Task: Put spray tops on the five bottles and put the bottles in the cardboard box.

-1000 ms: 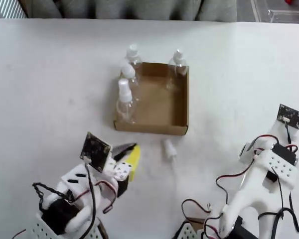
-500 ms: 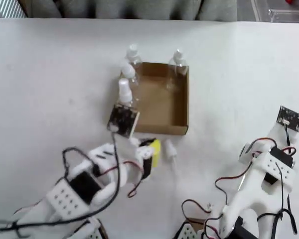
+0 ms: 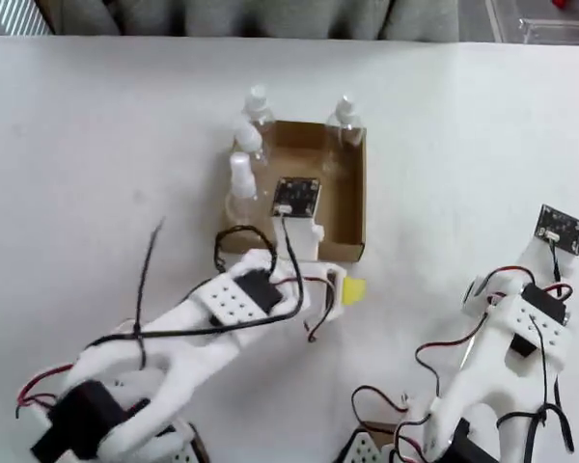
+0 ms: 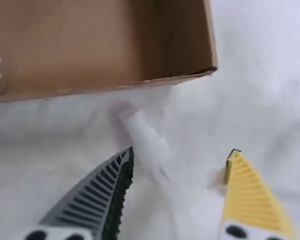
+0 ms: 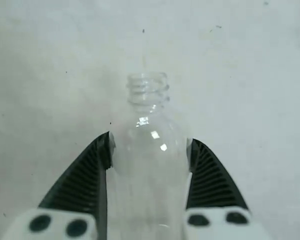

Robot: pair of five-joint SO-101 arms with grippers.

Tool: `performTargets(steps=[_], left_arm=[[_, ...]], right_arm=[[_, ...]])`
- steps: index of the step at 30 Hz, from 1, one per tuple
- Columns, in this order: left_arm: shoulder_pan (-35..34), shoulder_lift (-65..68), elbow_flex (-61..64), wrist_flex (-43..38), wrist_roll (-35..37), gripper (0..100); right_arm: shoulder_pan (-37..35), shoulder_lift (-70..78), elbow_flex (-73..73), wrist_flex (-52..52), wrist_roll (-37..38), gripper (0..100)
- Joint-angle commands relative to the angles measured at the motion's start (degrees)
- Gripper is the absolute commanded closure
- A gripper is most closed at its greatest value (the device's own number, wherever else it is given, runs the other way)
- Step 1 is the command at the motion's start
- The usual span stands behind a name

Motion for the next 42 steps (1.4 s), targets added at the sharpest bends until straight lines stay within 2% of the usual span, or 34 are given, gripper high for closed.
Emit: performTargets(steps=[1,5,18,27,30,34,38,42], left_arm=[[-4.0,4.5,-3.7,-4.3,2.7,71],[-5.9,8.0,-3.7,-5.4,3.0,71],[-4.5,17.0,-9.6,-5.2,3.0,71],[-2.2,17.8,-13.1,3.1,2.8,71],[-0.7,17.9,-12.7,3.0,2.6,79],[-1.0,17.9,-12.7,2.8,2.5,99],[-0.9,17.9,-12.7,2.9,1.6,94],[-0.8,17.4,-11.5,3.3,-1.1,98]], right_arm=[[-0.3,-1.5,-0.3,-1.0,0.2,98.2],[-0.3,-1.5,-0.3,-1.1,0.2,98.2],[-0.4,-1.5,-0.2,-1.0,0.3,98.2],[-0.4,-1.5,0.2,-1.1,0.3,98.1],[-0.4,-1.5,0.2,-1.1,0.3,98.1],[-0.4,-1.5,0.3,-1.1,0.3,98.1],[-0.4,-1.5,0.3,-1.1,0.3,98.1],[-0.3,-1.5,0.3,-1.2,0.3,98.1]])
